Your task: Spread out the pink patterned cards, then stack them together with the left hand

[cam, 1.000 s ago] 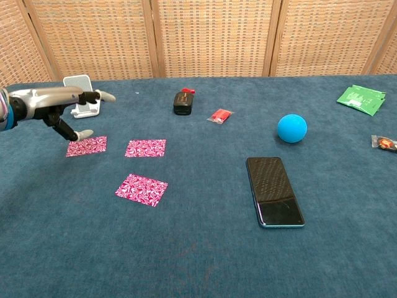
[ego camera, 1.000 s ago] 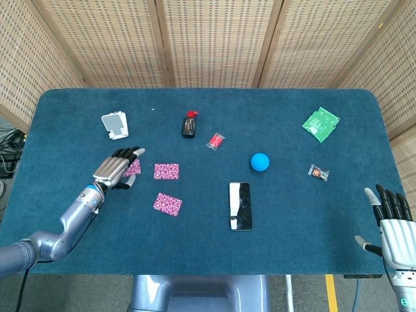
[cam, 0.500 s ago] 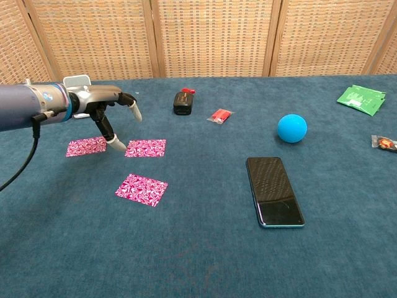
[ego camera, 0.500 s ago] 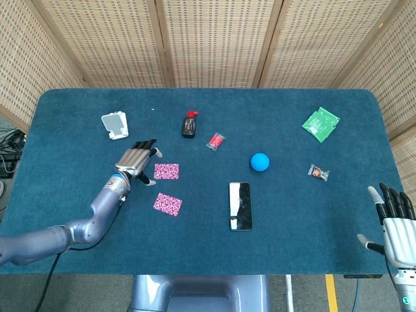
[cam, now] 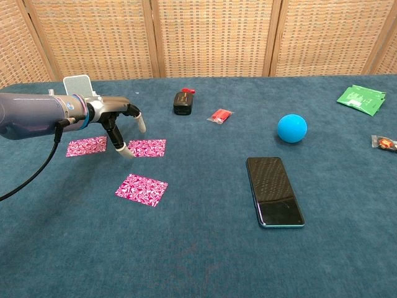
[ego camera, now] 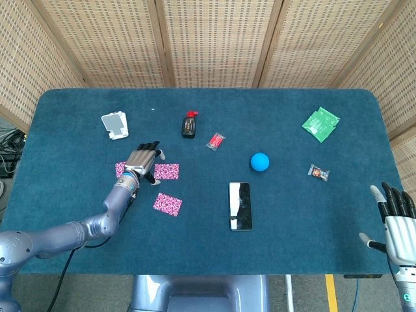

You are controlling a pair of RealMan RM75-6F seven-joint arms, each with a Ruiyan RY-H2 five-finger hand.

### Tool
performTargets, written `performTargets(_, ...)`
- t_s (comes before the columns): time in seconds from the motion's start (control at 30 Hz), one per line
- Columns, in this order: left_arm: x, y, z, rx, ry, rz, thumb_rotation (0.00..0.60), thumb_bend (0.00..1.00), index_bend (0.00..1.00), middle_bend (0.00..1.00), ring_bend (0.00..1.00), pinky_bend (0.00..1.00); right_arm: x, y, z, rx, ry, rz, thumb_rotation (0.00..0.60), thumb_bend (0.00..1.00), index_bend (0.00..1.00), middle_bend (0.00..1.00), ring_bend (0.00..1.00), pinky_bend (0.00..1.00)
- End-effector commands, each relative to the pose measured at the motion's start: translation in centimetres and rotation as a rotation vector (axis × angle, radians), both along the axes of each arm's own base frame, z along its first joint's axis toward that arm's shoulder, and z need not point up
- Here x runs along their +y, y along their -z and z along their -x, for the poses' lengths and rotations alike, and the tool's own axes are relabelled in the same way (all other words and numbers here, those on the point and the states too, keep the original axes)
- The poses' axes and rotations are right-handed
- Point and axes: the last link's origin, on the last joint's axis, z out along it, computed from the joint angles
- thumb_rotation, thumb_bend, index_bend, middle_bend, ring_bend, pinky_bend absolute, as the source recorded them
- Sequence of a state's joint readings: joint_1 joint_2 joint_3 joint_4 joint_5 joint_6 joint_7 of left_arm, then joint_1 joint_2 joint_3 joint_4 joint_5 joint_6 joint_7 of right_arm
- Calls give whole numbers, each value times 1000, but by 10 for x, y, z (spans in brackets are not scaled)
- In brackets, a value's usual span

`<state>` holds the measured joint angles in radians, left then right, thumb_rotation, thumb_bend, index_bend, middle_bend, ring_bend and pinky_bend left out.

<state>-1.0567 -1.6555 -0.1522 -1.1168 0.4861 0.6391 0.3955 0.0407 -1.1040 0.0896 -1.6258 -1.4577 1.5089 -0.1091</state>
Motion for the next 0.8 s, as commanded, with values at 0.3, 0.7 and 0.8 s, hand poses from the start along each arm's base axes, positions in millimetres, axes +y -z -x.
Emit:
performTargets(0.3, 2, 16, -10, 0, 11, -2, 600, 199, 328, 0, 0, 0, -1, 0, 1, 0, 7, -4, 600, 0, 0, 0, 0, 0)
performTargets(0.7, 3, 27, -15, 15, 8, -11, 600, 230, 347, 0, 0, 0, -3, -1, 4, -3, 18, -7, 600, 0, 0, 0, 0, 0)
performTargets(0.8, 4, 28, -13, 19, 3, -14, 600, 230, 378, 0, 0, 0, -3, 0, 4, -3, 18, -11, 600, 0, 0, 0, 0, 0)
